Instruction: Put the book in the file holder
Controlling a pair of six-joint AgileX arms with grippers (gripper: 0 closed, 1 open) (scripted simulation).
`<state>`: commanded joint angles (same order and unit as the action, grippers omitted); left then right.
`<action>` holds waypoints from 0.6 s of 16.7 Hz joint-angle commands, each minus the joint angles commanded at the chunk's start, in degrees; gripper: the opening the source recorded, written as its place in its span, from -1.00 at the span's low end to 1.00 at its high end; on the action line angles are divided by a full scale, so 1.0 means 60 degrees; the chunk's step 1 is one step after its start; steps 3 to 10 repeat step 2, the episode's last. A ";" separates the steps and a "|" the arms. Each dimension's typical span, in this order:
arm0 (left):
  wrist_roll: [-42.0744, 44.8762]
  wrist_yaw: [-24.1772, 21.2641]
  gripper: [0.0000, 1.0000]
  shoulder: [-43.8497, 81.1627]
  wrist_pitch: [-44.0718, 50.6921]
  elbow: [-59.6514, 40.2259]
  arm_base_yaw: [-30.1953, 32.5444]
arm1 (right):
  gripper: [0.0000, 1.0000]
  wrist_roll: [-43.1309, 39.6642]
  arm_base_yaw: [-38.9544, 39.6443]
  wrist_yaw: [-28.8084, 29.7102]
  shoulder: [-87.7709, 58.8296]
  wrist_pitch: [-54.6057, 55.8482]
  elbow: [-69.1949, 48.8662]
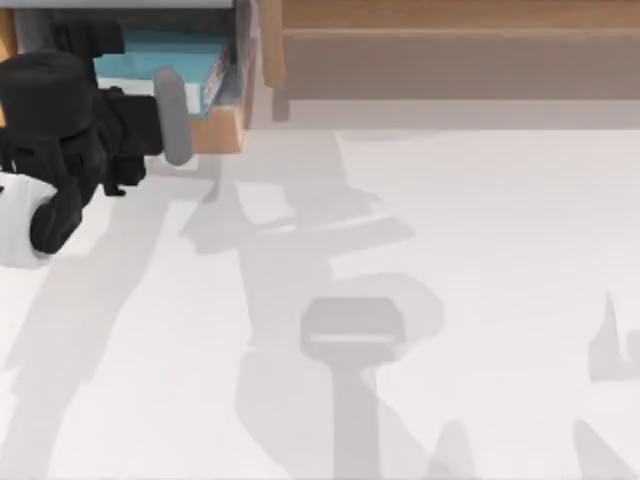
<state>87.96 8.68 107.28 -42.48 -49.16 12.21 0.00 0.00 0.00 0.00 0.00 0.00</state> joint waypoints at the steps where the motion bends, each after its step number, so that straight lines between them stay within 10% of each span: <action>1: 0.0000 0.0000 1.00 0.0000 0.0000 0.0000 0.0000 | 1.00 0.0000 0.0000 0.0000 0.0000 0.0000 0.0000; 10: 0.0000 0.0000 1.00 0.0000 0.0000 0.0000 0.0000 | 1.00 0.0000 0.0000 0.0000 0.0000 0.0000 0.0000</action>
